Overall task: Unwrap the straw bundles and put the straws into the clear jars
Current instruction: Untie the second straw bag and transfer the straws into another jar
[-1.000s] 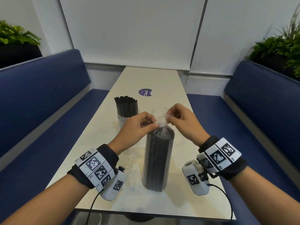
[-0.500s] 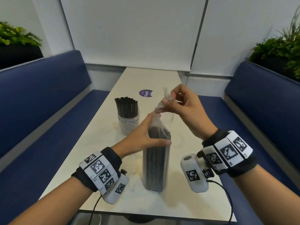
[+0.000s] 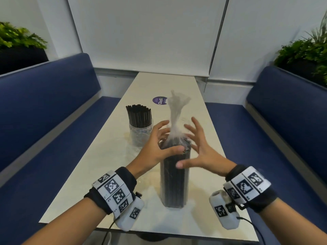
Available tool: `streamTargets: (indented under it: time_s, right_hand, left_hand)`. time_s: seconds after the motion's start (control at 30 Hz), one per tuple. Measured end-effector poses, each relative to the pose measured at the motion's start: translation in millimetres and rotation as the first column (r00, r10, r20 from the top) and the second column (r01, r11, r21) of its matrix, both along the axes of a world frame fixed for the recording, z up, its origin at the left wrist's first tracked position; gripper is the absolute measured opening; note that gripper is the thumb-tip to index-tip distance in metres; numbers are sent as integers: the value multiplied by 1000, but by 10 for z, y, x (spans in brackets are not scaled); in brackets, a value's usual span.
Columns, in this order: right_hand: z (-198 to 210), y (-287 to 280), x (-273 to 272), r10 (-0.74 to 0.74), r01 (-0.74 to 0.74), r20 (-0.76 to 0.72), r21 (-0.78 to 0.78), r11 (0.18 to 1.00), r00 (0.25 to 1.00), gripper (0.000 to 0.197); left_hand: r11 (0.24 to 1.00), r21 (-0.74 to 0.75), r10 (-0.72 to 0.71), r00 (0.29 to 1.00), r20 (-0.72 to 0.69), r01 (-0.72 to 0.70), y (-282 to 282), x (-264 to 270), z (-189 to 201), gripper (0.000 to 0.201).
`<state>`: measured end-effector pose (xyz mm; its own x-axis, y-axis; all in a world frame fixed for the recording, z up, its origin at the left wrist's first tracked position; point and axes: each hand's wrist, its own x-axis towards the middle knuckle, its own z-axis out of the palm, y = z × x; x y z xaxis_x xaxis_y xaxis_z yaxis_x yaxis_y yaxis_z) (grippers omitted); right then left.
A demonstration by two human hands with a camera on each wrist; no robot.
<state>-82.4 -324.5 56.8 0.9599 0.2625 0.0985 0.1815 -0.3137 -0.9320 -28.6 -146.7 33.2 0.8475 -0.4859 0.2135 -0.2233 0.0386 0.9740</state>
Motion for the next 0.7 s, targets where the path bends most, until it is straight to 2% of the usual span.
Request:
streamTargets:
  time_s: [0.07, 0.17, 0.27, 0.33, 0.47, 0.57, 0.7]
  right_hand:
    - [-171, 16, -16, 23, -22, -26, 33, 999, 999, 127]
    - [-349, 48, 10, -69, 66, 14, 148, 987, 998, 114]
    - [-519, 76, -2, -146, 144, -13, 245, 959, 989, 94]
    - [-615, 107, -10, -156, 155, -19, 256, 954, 988, 84]
    - [-726, 122, -25, -154, 161, -47, 263, 951, 987, 79]
    - [-806, 127, -86, -146, 154, -56, 201, 967, 988, 76]
    - [-915, 133, -160, -136, 141, -52, 129, 982, 989, 76]
  left_hand:
    - [999, 4, -52, 999, -4, 52, -47, -66, -74, 93]
    - [998, 39, -49, 999, 9, 48, -105, -125, -181, 97]
    - [999, 31, -40, 997, -63, 42, -148, -113, -296, 91]
    - [998, 37, -37, 995, -95, 41, -152, -131, -358, 83]
    - [999, 7, -51, 988, -146, 53, -141, -186, -460, 78]
    - [997, 18, -77, 981, -176, 82, -119, -221, -565, 73]
    - [992, 71, -87, 975, -204, 103, -86, -282, -726, 78]
